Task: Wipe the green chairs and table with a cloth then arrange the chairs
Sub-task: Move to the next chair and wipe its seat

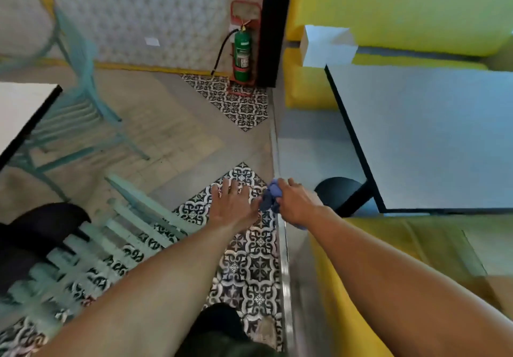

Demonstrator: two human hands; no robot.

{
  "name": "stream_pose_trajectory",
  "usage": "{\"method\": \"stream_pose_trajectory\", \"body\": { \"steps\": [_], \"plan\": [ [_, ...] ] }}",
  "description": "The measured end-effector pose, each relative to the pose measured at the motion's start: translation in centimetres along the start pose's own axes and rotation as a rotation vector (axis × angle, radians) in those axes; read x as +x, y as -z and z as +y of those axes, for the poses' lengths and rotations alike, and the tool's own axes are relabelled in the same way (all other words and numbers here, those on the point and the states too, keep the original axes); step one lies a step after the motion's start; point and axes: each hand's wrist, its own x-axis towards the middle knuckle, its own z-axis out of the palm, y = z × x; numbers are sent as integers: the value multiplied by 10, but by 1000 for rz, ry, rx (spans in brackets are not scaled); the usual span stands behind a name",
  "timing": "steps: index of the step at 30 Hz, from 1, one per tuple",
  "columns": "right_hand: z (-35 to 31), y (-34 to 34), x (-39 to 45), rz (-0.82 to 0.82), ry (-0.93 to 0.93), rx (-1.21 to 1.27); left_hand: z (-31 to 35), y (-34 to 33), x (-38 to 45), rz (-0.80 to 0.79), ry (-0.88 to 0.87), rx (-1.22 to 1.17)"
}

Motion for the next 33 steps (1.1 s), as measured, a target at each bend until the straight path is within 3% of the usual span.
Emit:
{"method": "stream_pose_trajectory", "body": {
  "steps": [11,19,26,33],
  "plan": [
    [-70,-10,181,-187,277,-94,-107,-19,96,-71,418,-217],
    [-167,-6,272,-283,558,-306,-185,-18,134,-48,706,-436],
    [-268,-50,299,-438,882,-546,-237,-54,102,38,1072,-674],
    [-368,-116,279,-555,1349,-787,-255,-100,57,78,1549,-953]
  ]
}}
